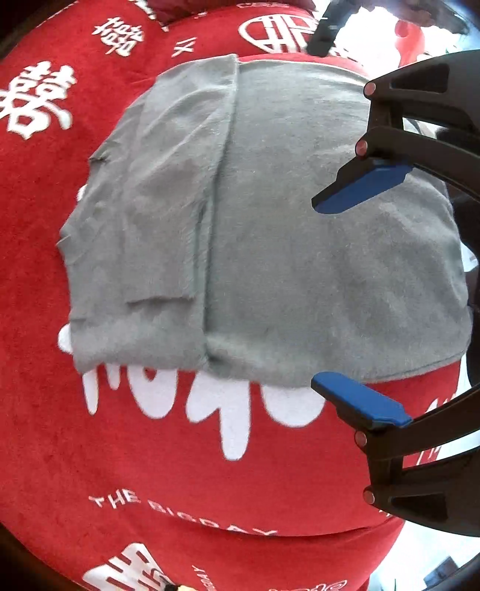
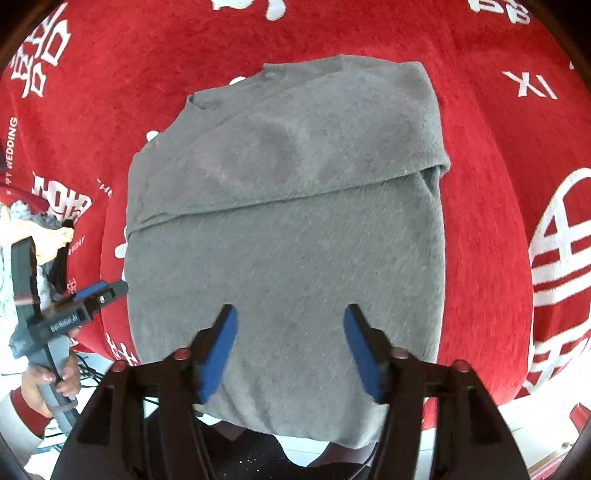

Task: Fold small clothes
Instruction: 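Smooth the folded sweater flat with both tools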

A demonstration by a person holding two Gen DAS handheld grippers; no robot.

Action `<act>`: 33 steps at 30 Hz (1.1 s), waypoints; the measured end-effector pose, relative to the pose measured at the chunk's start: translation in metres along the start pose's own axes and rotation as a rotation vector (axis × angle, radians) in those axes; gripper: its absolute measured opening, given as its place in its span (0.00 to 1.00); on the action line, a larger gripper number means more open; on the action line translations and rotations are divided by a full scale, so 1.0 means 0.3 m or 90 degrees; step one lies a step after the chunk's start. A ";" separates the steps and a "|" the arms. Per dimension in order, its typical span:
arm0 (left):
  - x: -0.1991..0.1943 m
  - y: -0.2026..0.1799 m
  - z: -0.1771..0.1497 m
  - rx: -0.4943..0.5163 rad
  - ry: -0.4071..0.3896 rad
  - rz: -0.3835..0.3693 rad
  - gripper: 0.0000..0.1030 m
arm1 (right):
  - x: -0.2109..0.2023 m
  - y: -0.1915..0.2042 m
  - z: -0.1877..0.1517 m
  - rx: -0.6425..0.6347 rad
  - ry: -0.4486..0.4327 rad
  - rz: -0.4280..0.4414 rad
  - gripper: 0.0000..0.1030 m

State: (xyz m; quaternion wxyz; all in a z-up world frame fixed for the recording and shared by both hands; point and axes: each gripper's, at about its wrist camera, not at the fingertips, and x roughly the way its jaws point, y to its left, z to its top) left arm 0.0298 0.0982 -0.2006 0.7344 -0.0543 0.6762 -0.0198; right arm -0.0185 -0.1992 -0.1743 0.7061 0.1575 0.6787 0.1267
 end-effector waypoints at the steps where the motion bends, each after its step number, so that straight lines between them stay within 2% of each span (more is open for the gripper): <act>1: -0.004 0.021 0.017 -0.008 -0.008 -0.001 0.86 | -0.006 0.014 -0.012 -0.005 -0.006 -0.005 0.69; 5: 0.015 0.131 0.167 -0.057 -0.053 -0.023 0.86 | 0.001 0.055 -0.051 -0.008 -0.003 -0.001 0.69; 9: 0.077 0.257 0.347 -0.149 -0.077 -0.095 0.86 | 0.036 0.090 -0.079 0.010 0.008 0.007 0.69; 10: 0.080 0.267 0.377 -0.156 -0.090 -0.099 0.86 | 0.043 0.102 -0.086 0.013 0.008 0.012 0.69; 12: 0.089 0.268 0.442 -0.143 -0.122 -0.062 0.86 | 0.054 0.123 -0.099 0.018 0.009 0.018 0.69; 14: 0.128 0.263 0.488 -0.115 -0.140 0.034 0.86 | 0.066 0.138 -0.106 0.022 0.011 0.021 0.69; 15: 0.159 0.269 0.500 -0.106 -0.134 0.077 0.86 | 0.072 0.142 -0.109 0.023 0.012 0.021 0.69; 17: 0.216 0.303 0.501 -0.104 -0.110 0.126 0.86 | 0.085 0.152 -0.113 0.027 0.015 0.020 0.69; 21: 0.218 0.396 0.450 -0.119 -0.079 0.135 0.86 | 0.083 0.167 -0.111 0.033 0.011 0.015 0.69; 25: 0.157 0.450 0.369 -0.119 -0.061 0.089 0.86 | 0.069 0.179 -0.097 0.035 0.002 0.010 0.69; 27: 0.115 0.451 0.321 -0.118 -0.053 0.049 0.86 | 0.059 0.189 -0.089 0.032 -0.005 0.009 0.69; 33: 0.053 0.341 0.158 -0.063 -0.002 -0.055 0.86 | 0.031 0.227 -0.080 0.021 -0.020 0.004 0.69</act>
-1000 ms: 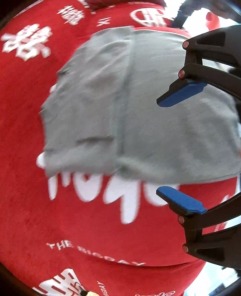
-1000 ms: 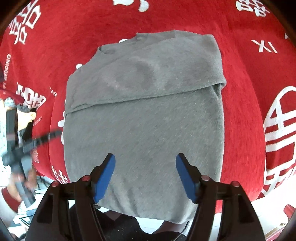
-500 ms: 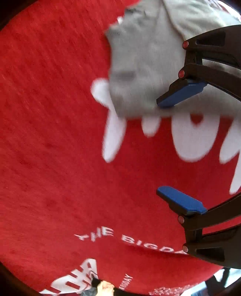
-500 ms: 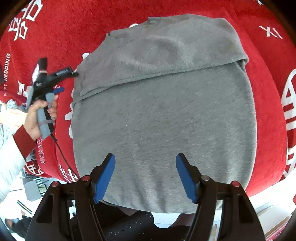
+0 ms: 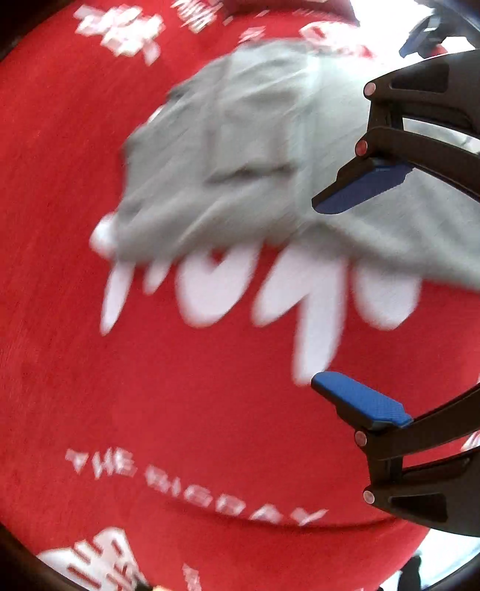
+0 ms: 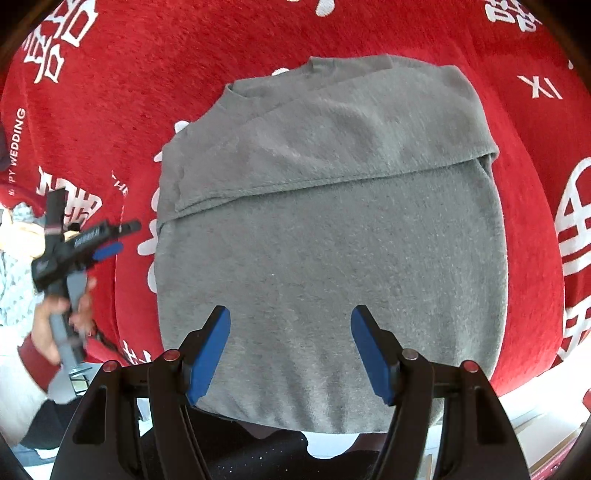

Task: Fold small clothes
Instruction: 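Smooth the folded sweater flat with both tools, then move both grippers to the hem of the grey sweater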

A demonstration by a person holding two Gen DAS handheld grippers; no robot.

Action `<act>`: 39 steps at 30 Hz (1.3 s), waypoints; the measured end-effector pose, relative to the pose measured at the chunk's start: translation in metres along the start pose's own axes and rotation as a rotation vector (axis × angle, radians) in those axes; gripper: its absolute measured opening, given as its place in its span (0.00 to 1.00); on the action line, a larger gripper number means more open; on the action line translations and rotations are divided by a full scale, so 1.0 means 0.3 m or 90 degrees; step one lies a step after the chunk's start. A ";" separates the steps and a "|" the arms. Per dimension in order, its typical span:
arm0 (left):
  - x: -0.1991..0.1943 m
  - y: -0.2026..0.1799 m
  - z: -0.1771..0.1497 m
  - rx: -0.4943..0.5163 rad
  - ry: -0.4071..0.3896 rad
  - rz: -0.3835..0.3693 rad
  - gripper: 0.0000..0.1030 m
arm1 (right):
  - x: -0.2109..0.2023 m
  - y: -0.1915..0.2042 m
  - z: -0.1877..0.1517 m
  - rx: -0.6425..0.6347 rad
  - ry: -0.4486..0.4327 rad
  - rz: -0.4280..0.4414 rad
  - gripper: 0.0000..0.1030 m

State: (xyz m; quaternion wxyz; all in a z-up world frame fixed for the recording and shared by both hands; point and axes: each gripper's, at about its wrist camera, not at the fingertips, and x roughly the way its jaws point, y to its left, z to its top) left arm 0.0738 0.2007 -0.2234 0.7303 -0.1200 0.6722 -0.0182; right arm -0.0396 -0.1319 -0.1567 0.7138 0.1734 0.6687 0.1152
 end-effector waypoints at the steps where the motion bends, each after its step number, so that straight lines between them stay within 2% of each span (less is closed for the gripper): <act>1: -0.003 -0.028 -0.034 0.012 0.010 -0.008 0.86 | -0.005 0.002 -0.005 0.000 -0.001 0.000 0.69; 5: 0.013 -0.150 -0.179 0.084 0.055 -0.001 0.86 | -0.018 -0.001 -0.029 0.009 -0.001 -0.002 0.69; 9: -0.003 -0.244 -0.271 0.116 0.054 0.005 0.86 | -0.030 -0.033 -0.055 0.024 0.003 -0.001 0.69; 12: 0.004 -0.299 -0.330 0.116 0.055 0.005 0.86 | -0.048 -0.080 -0.085 0.024 0.006 -0.002 0.69; 15: 0.021 -0.375 -0.358 0.112 0.056 0.028 0.86 | -0.060 -0.158 -0.112 0.026 0.012 -0.004 0.69; 21: 0.018 -0.499 -0.435 0.102 0.047 0.055 0.86 | -0.129 -0.381 -0.162 0.053 0.008 -0.003 0.69; 28: 0.023 -0.680 -0.517 0.049 0.020 0.058 0.86 | -0.211 -0.556 -0.159 -0.002 0.018 -0.003 0.69; 35: 0.026 -0.762 -0.578 0.044 0.021 0.061 0.86 | -0.195 -0.609 -0.186 -0.041 0.030 0.020 0.69; 39: 0.028 -0.708 -0.619 0.050 0.021 0.059 0.86 | -0.127 -0.576 -0.238 -0.068 0.048 0.044 0.69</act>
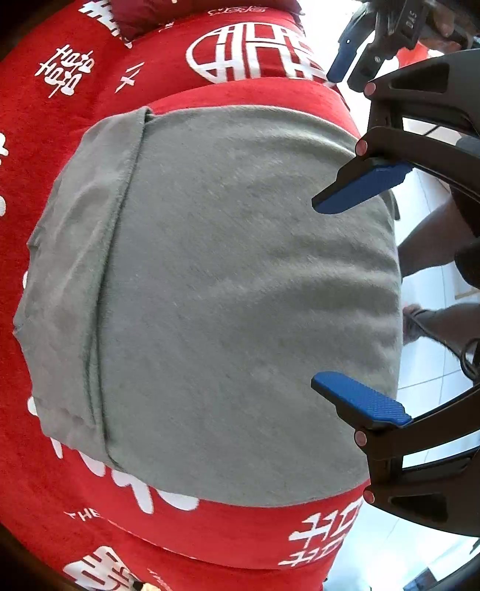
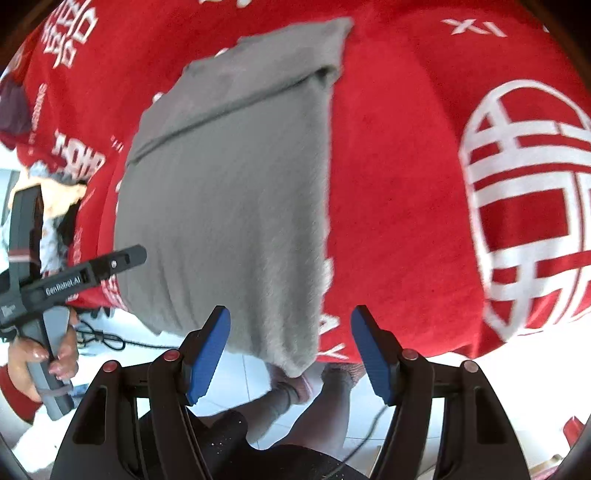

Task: Fold small clothes
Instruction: 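Move both grippers to the hem of the grey sweater, then close both grippers on the sweater hem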

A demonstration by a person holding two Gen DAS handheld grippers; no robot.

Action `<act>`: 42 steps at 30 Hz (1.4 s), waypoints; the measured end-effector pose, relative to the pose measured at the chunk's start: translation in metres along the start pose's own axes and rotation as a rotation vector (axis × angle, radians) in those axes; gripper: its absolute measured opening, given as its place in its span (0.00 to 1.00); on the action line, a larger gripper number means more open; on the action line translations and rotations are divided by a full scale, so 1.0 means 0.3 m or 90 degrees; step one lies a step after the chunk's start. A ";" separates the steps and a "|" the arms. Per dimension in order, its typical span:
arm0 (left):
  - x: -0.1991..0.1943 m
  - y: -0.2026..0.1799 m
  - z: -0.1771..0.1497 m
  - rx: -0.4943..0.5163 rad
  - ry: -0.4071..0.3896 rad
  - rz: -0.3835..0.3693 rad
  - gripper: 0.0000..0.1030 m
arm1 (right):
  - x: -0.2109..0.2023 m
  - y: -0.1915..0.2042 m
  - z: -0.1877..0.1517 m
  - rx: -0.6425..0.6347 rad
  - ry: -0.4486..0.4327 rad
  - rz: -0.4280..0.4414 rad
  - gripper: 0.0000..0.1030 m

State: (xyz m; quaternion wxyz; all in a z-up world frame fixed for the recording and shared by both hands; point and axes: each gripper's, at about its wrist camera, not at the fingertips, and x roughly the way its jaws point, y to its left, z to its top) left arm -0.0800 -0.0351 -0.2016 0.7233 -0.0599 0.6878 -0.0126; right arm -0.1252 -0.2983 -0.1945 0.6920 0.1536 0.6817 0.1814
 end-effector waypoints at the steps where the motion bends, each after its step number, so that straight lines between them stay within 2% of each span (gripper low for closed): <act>1: 0.010 0.018 -0.010 0.000 -0.001 -0.003 0.86 | 0.022 0.008 -0.013 -0.002 0.008 0.004 0.69; 9: 0.082 0.333 -0.175 -0.018 0.021 0.012 0.86 | 0.193 -0.012 -0.142 0.037 0.057 0.031 0.69; 12: 0.110 0.433 -0.231 -0.017 0.025 -0.001 0.86 | 0.257 -0.026 -0.180 0.029 0.076 0.044 0.69; 19: 0.179 0.587 -0.308 -0.044 0.030 -0.096 0.86 | 0.386 -0.046 -0.204 -0.010 0.103 0.077 0.69; 24: 0.240 0.591 -0.315 -0.053 0.038 -0.136 0.86 | 0.424 -0.030 -0.210 -0.044 0.126 0.103 0.71; 29: 0.265 0.563 -0.334 -0.056 0.044 -0.175 0.86 | 0.421 0.002 -0.198 -0.055 0.112 0.149 0.71; 31: 0.285 0.542 -0.341 -0.054 0.055 -0.189 0.86 | 0.440 0.005 -0.197 -0.056 0.124 0.159 0.71; 36: 0.314 0.490 -0.343 -0.045 0.070 -0.177 0.85 | 0.484 0.015 -0.201 -0.056 0.146 0.168 0.71; 37: 0.311 0.492 -0.343 -0.059 0.067 -0.179 0.81 | 0.488 0.020 -0.204 -0.040 0.142 0.175 0.69; 39: 0.308 0.508 -0.348 -0.091 0.063 -0.182 0.70 | 0.477 0.005 -0.202 -0.001 0.130 0.196 0.57; 40: 0.306 0.525 -0.351 -0.108 0.061 -0.182 0.60 | 0.474 -0.011 -0.199 0.034 0.132 0.201 0.47; 41: 0.306 0.542 -0.354 -0.126 0.062 -0.183 0.56 | 0.474 -0.034 -0.198 0.079 0.135 0.207 0.32; 42: 0.306 0.556 -0.356 -0.139 0.063 -0.184 0.48 | 0.470 -0.055 -0.198 0.112 0.133 0.214 0.23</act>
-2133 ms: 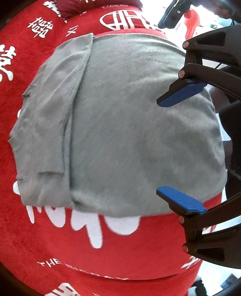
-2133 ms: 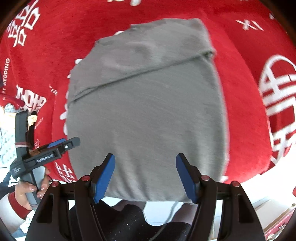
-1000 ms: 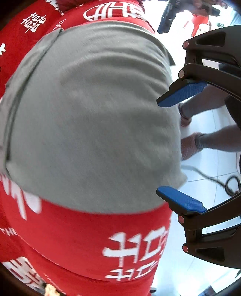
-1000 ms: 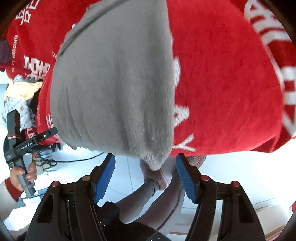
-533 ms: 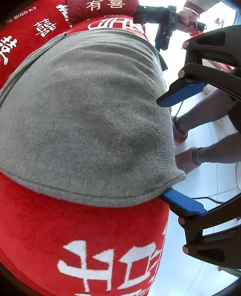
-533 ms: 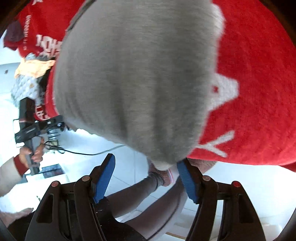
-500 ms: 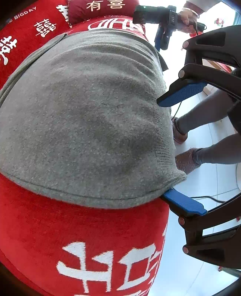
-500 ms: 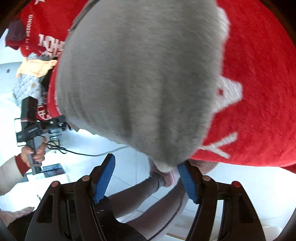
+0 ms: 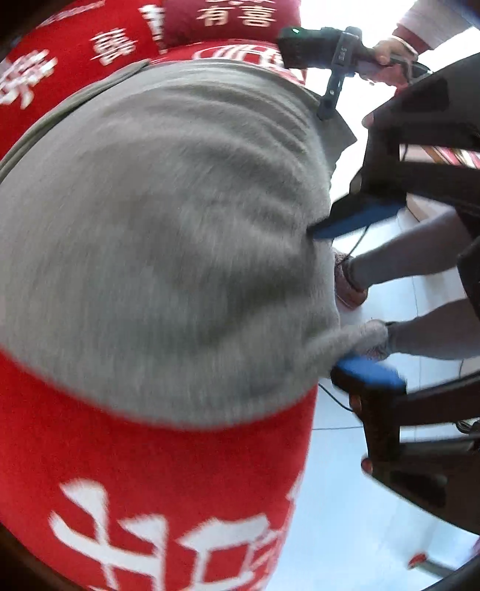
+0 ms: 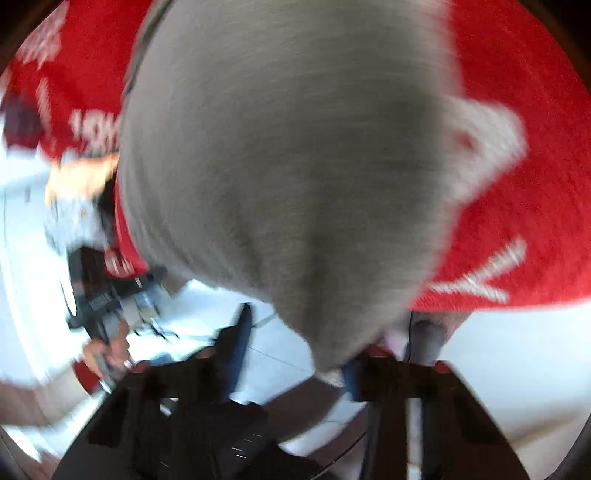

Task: Fold small clothes
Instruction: 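Close both grippers on the sweater hem, then lift the hem and fold it over toward the collar with both grippers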

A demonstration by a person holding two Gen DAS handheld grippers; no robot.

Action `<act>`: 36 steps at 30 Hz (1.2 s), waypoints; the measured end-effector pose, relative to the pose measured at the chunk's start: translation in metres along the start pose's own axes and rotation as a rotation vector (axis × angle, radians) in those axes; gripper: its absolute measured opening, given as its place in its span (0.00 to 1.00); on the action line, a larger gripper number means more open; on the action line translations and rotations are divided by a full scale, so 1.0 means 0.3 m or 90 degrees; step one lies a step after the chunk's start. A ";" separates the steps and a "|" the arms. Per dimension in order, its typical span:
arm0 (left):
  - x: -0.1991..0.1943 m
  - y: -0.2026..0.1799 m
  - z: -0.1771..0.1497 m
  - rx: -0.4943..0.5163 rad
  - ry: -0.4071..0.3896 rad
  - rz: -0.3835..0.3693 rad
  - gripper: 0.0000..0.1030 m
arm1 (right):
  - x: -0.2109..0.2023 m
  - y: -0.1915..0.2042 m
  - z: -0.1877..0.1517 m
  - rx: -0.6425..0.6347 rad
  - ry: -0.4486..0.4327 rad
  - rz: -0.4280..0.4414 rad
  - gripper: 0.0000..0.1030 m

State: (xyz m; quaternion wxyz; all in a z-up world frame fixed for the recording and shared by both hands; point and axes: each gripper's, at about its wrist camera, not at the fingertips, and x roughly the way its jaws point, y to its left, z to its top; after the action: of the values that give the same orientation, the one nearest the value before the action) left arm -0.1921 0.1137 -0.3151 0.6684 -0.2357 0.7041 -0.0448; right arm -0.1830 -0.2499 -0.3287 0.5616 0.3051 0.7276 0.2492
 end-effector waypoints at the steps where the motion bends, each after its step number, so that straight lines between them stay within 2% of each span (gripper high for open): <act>1: -0.007 0.010 0.002 -0.009 0.000 -0.003 0.38 | -0.007 -0.015 -0.002 0.033 -0.009 0.013 0.11; 2: -0.011 0.014 0.000 -0.009 0.003 -0.011 0.31 | -0.013 -0.018 -0.007 0.047 -0.015 0.018 0.11; 3: -0.017 0.011 0.000 -0.004 0.004 -0.016 0.16 | -0.019 -0.008 -0.016 0.048 -0.022 0.026 0.10; 7: -0.063 -0.035 -0.003 0.029 -0.004 -0.055 0.15 | -0.053 0.058 -0.048 0.051 -0.040 0.074 0.09; 11: -0.167 -0.082 0.029 0.031 -0.039 -0.110 0.15 | -0.118 0.136 -0.063 0.050 -0.074 0.111 0.09; 14: -0.242 -0.112 0.077 0.030 -0.069 -0.150 0.15 | -0.189 0.195 -0.062 0.044 -0.111 0.132 0.09; 21: -0.413 -0.200 0.259 0.056 -0.140 -0.200 0.15 | -0.373 0.329 0.010 0.005 -0.203 0.188 0.09; 27: -0.479 -0.260 0.453 0.050 -0.190 -0.206 0.15 | -0.517 0.439 0.204 -0.052 -0.244 0.209 0.09; 32: -0.505 -0.311 0.626 0.027 -0.227 -0.206 0.15 | -0.602 0.499 0.462 -0.079 -0.251 0.216 0.09; 36: -0.492 -0.370 0.807 0.023 -0.251 -0.181 0.15 | -0.654 0.546 0.679 -0.109 -0.252 0.210 0.07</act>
State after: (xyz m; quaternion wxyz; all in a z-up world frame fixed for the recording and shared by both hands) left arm 0.0703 0.1345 -0.1621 0.7838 -0.3248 0.5190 -0.1040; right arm 0.0773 -0.2750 -0.1326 0.6685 0.4140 0.5202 0.3334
